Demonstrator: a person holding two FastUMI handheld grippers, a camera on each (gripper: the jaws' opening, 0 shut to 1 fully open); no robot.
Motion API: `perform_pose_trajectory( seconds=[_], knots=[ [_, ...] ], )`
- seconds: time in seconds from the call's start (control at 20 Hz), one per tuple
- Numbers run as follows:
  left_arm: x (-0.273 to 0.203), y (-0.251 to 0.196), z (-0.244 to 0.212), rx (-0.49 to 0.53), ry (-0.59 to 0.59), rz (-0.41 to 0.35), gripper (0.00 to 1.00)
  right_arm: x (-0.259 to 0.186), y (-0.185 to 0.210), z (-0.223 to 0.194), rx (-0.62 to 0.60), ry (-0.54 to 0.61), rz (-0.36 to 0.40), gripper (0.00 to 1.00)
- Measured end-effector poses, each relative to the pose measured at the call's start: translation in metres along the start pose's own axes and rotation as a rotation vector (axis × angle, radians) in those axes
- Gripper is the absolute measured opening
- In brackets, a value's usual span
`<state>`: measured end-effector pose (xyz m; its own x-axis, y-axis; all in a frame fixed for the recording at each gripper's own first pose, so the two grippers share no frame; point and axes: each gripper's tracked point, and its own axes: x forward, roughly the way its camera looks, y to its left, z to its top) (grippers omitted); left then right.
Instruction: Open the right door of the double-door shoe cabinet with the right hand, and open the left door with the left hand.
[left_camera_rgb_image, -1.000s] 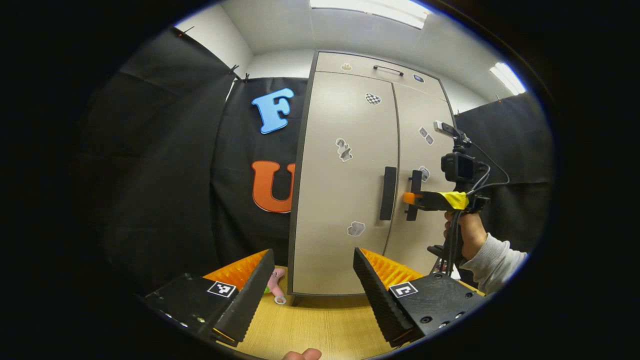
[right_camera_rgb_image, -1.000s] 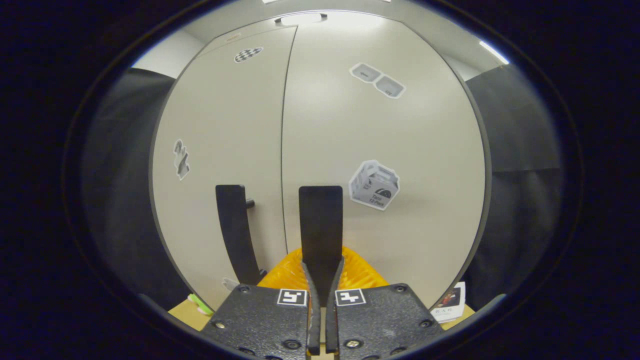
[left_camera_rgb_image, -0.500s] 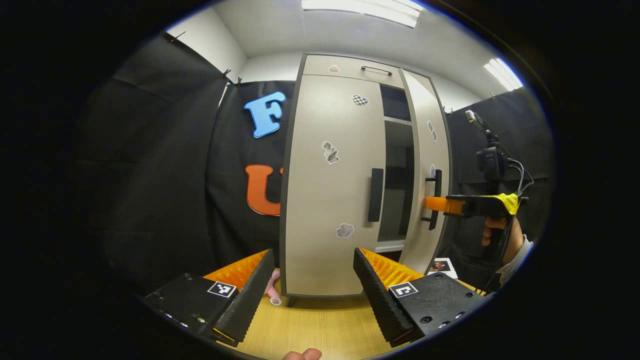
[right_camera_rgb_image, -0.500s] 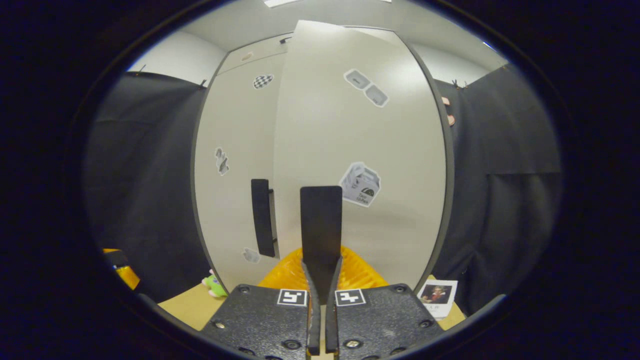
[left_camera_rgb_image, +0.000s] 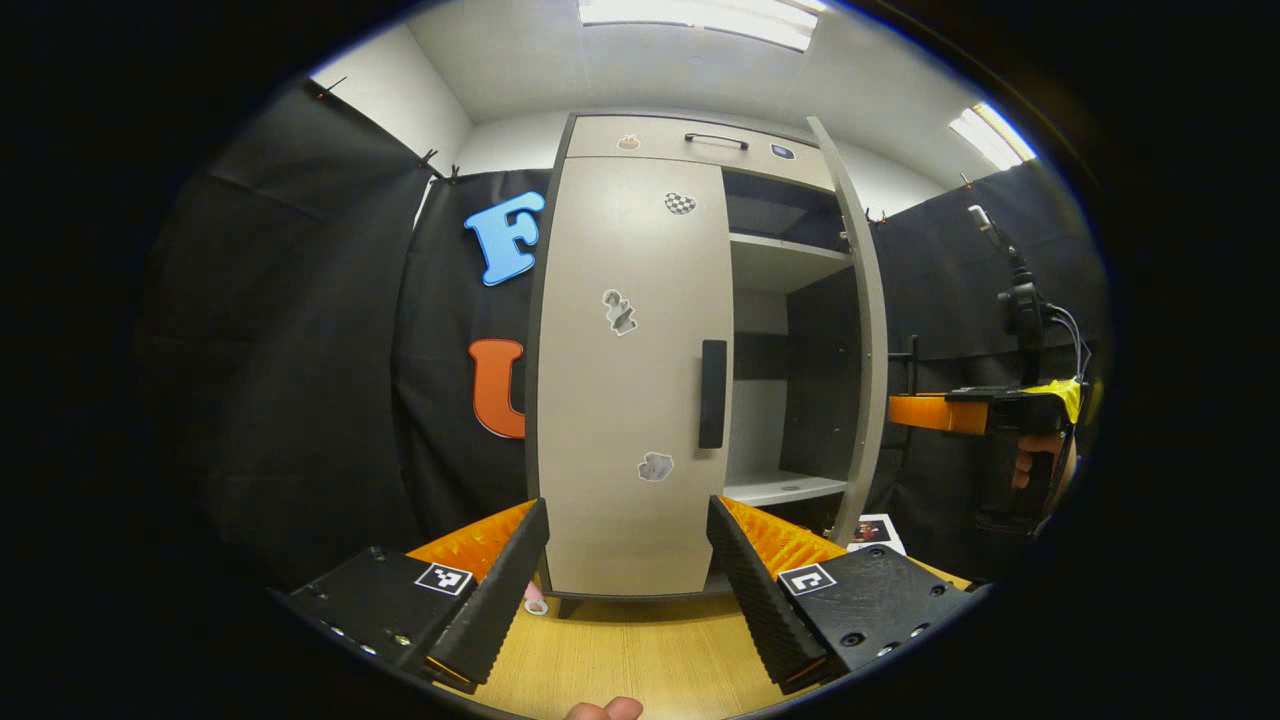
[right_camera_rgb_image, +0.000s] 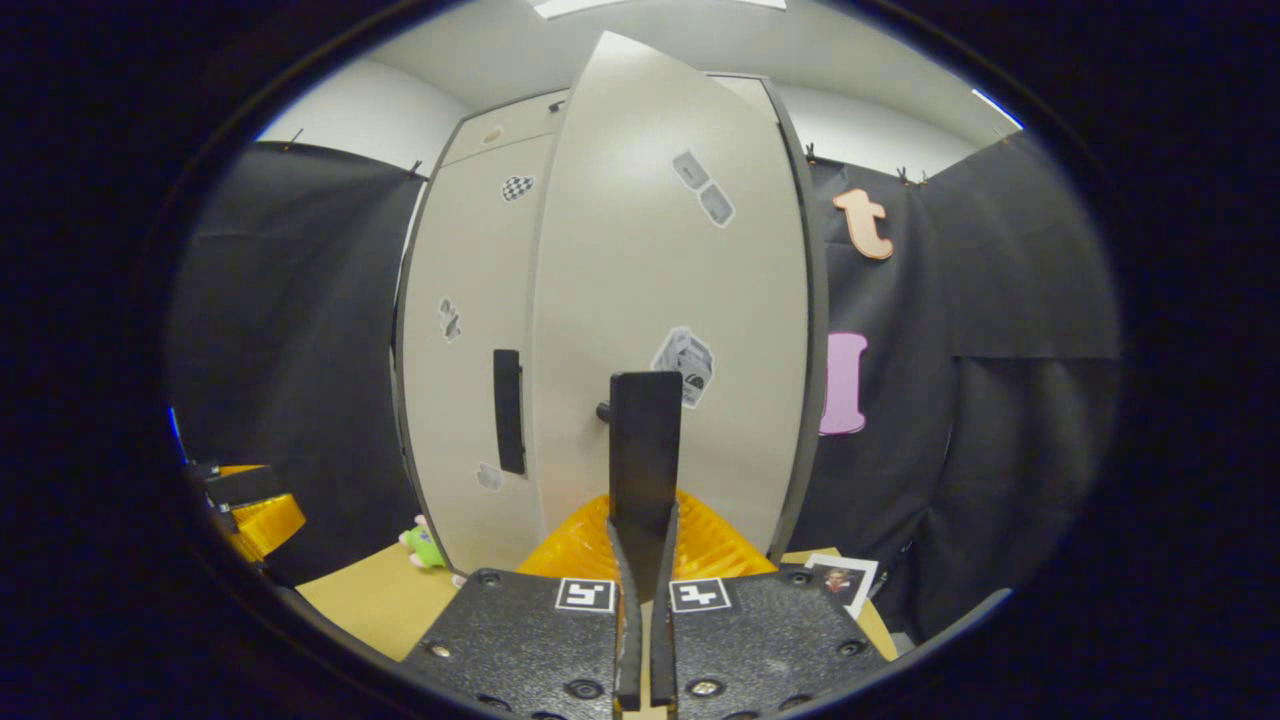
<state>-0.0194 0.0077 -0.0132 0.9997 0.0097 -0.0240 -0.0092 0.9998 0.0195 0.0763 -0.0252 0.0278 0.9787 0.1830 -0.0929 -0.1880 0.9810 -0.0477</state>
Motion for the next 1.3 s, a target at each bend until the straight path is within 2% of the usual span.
perform_pose_trajectory(
  seconds=[0.45,0.85,1.15,1.3],
  knots=[
    [0.008,-0.048,-0.002,0.0,-0.001,-0.048,0.95,-0.03,-0.052,-0.004,-0.045,0.013,-0.052,0.06],
    [0.024,-0.064,-0.001,-0.003,0.002,-0.05,0.95,-0.038,-0.087,-0.005,-0.041,0.011,-0.088,0.06],
    [0.029,-0.074,-0.005,-0.004,0.007,-0.042,0.95,-0.04,-0.129,-0.004,-0.019,-0.003,-0.151,0.04],
    [0.034,-0.08,-0.006,0.001,0.01,-0.048,0.95,-0.034,-0.138,-0.01,0.067,-0.007,-0.114,0.04]
  ],
)
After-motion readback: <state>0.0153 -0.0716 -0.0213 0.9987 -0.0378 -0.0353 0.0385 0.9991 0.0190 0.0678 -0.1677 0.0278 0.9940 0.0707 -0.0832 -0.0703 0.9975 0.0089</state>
